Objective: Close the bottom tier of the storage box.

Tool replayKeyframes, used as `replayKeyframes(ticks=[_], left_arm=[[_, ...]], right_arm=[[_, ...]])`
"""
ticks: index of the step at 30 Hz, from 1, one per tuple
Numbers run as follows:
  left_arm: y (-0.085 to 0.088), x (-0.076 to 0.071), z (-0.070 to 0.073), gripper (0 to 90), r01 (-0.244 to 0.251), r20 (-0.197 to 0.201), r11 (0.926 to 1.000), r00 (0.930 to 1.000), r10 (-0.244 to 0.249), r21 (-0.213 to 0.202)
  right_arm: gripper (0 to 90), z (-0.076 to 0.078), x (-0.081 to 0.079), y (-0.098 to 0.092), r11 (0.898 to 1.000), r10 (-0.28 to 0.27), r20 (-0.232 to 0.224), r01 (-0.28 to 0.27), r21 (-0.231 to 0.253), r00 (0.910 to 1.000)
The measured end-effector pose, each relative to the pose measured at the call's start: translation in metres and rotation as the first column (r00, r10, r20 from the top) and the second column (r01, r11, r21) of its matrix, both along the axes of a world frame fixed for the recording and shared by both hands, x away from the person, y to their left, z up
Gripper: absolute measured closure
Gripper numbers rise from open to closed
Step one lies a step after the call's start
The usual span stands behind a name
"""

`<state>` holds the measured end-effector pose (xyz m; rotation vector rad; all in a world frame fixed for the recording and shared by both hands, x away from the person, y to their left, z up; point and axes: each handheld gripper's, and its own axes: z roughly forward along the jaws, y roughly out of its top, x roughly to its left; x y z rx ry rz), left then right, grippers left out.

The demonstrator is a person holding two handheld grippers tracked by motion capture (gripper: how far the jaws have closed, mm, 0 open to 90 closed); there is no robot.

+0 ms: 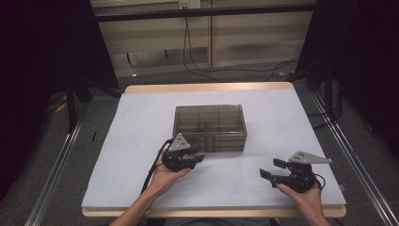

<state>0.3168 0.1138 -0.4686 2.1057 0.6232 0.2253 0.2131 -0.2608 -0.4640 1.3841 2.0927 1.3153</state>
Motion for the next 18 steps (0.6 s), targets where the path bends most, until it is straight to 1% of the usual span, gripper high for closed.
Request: replayKeyframes(ticks=[1, 2, 3, 4, 5, 6, 7, 8, 10, 11, 12, 14, 15, 16, 17, 18], left_arm=[[0.003, -0.002, 0.000, 52.1, -0.005, 0.005, 1.0000, 1.0000, 0.005, -0.002], [0.005, -0.004, 0.001, 46.5, -0.009, 0.006, 0.9999, 0.9999, 0.009, -0.006], [0.008, -0.007, 0.003, 43.8, -0.018, 0.006, 0.9997, 0.9998, 0.018, -0.016], [0.008, -0.007, 0.003, 39.6, -0.018, 0.006, 0.9997, 0.9998, 0.018, -0.016], [0.010, -0.008, 0.004, 39.6, -0.015, 0.009, 0.9999, 0.9998, 0.015, -0.006], [0.011, -0.010, 0.005, 35.7, -0.017, 0.009, 0.9998, 0.9998, 0.017, -0.009], [0.013, -0.012, 0.006, 32.0, -0.020, 0.012, 0.9998, 0.9997, 0.020, -0.003], [0.014, -0.013, 0.007, 28.5, -0.013, 0.004, 0.9999, 0.9999, 0.013, -0.007], [0.016, -0.018, 0.009, 23.5, -0.009, 0.002, 1.0000, 1.0000, 0.009, 0.002], [0.017, -0.019, 0.010, 17.2, -0.013, 0.006, 0.9999, 0.9999, 0.013, 0.004], [0.019, -0.020, 0.011, 17.2, -0.014, 0.010, 0.9999, 0.9998, 0.014, 0.004], [0.023, -0.021, 0.013, 13.5, -0.015, 0.018, 0.9997, 0.9997, 0.016, -0.020], [0.026, -0.022, 0.014, 13.5, -0.015, 0.023, 0.9997, 0.9996, 0.015, -0.021], [0.028, -0.023, 0.014, 11.8, -0.011, 0.025, 0.9993, 0.9996, 0.012, -0.035], [0.031, -0.023, 0.014, 9.6, -0.003, 0.031, 0.9996, 0.9995, 0.004, -0.026], [0.034, -0.023, 0.013, 9.1, -0.008, 0.032, 0.9995, 0.9995, 0.009, -0.031]], right_arm=[[27.2, 0.000, 0.000, 0.000, 1.000, 0.000, 0.000, 0.000, 0.002, 1.0000], [26.8, 0.000, 0.000, -0.001, 1.000, -0.002, -0.003, 0.002, 0.006, 1.0000], [26.8, 0.000, 0.000, -0.001, 1.000, -0.003, -0.004, 0.003, 0.008, 1.0000], [26.8, 0.000, 0.000, -0.001, 1.000, -0.003, -0.004, 0.003, 0.008, 1.0000], [26.8, 0.000, 0.000, -0.001, 1.000, -0.003, -0.006, 0.003, 0.008, 1.0000], [26.7, 0.000, 0.001, 0.000, 1.000, -0.003, -0.006, 0.003, 0.007, 1.0000], [26.6, -0.001, 0.001, 0.000, 1.000, -0.004, -0.009, 0.004, 0.006, 1.0000], [26.5, -0.001, 0.001, 0.000, 1.000, -0.005, -0.008, 0.005, 0.004, 1.0000], [26.4, -0.001, 0.001, 0.000, 1.000, -0.006, -0.007, 0.006, 0.006, 1.0000], [26.2, -0.001, 0.002, 0.000, 1.000, -0.009, -0.005, 0.009, 0.007, 0.9999], [26.2, -0.001, 0.002, 0.000, 1.000, -0.009, -0.005, 0.009, 0.007, 0.9999], [26.2, -0.001, 0.002, 0.000, 1.000, -0.008, -0.006, 0.008, 0.007, 0.9999], [26.2, -0.001, 0.002, 0.000, 1.000, -0.008, -0.006, 0.008, 0.007, 0.9999], [26.2, -0.001, 0.002, 0.000, 1.000, -0.009, -0.004, 0.009, 0.006, 0.9999], [26.2, -0.001, 0.001, 0.000, 1.000, -0.010, -0.005, 0.010, 0.006, 0.9999], [26.2, 0.000, 0.001, -0.001, 1.000, -0.009, -0.003, 0.009, 0.008, 1.0000]])
